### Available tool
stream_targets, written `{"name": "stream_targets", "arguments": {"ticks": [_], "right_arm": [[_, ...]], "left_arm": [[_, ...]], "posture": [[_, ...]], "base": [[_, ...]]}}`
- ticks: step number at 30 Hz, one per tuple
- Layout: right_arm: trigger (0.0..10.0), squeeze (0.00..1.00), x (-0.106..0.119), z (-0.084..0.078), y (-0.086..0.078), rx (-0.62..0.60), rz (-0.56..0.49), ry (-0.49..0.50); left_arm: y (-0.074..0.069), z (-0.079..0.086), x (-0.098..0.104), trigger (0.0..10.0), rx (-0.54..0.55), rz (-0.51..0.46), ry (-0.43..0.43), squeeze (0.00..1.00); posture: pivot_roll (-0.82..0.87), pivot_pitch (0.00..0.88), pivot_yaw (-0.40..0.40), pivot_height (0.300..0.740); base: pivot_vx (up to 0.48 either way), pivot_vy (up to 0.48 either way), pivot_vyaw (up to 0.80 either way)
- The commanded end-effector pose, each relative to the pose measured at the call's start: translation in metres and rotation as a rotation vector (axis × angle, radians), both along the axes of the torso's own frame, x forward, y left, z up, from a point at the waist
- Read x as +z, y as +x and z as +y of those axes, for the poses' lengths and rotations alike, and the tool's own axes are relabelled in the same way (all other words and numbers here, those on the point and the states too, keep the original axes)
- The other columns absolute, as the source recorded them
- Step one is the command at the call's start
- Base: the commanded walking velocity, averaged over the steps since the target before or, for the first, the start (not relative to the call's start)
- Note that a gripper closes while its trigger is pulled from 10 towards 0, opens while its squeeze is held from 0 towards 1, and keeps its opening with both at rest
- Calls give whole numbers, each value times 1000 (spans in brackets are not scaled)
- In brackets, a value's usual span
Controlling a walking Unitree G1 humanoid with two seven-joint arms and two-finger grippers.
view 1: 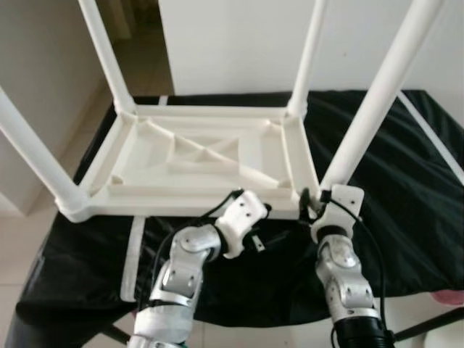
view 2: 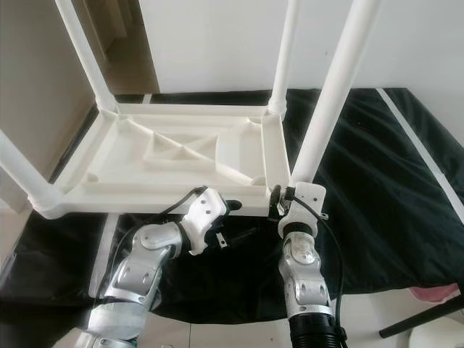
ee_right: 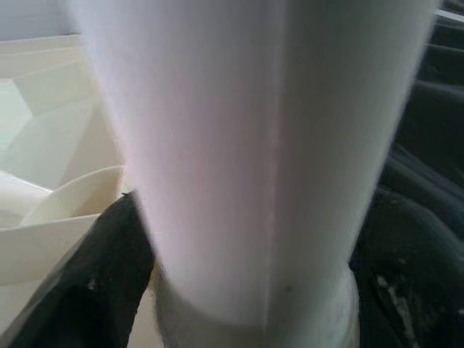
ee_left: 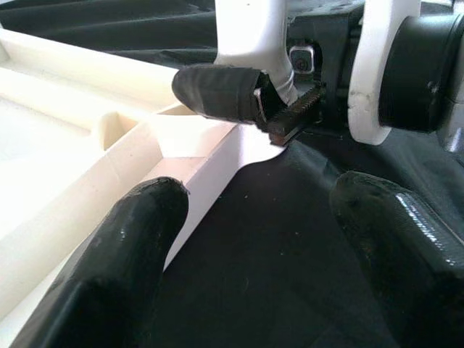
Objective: Building children table
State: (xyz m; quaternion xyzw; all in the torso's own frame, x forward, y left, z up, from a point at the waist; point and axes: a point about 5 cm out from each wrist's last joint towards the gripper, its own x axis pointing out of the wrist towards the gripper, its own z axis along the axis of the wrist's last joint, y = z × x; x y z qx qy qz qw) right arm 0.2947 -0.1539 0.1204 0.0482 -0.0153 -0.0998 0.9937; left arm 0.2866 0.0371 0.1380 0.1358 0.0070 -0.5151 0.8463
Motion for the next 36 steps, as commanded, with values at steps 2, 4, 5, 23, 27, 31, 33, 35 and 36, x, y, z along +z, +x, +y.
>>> {"name": "stream_targets", "arguments": {"ticks": [2,4,5,23,27,31,33,35,36], "right_arm": [[10000,1000,1,-1,-2,34,-22,7],[10000,1000,3,-7,-6,85,-58,-10],[10000,1000,4,-10,-7,101,-67,-17],[10000,0,15,-40,0,614,-79,-203],[10000,0,17,-38,6,739,-62,-256],[10000,0,17,-40,9,784,-38,-279],[10000,0,17,-42,11,786,-32,-292],[8627,0,15,-46,13,790,-24,-309],[8627,0,15,-46,13,790,-24,-309]], "left_arm": [[13,9,-1,10000,329,-69,-26,0],[12,8,-2,10000,323,-72,-17,0],[12,8,-2,10000,321,-73,-15,0],[2,-4,5,10000,167,-204,25,0],[1,-6,5,10000,150,-223,38,0],[2,-6,6,10000,150,-231,38,0],[3,-7,6,10000,151,-233,37,0],[3,-7,7,10000,151,-237,35,0],[3,-7,7,10000,151,-237,35,0]], "posture": [[-18,32,6,740],[-15,26,3,740],[-14,24,4,740],[-32,3,25,740],[-30,0,22,740],[-29,0,20,740],[-28,0,15,740],[-29,0,15,740],[-29,0,15,740]], "base": [[0,0,0],[0,0,0],[0,0,0],[0,0,0],[0,0,0],[0,0,0],[0,0,0],[0,0,0],[0,0,0]]}}
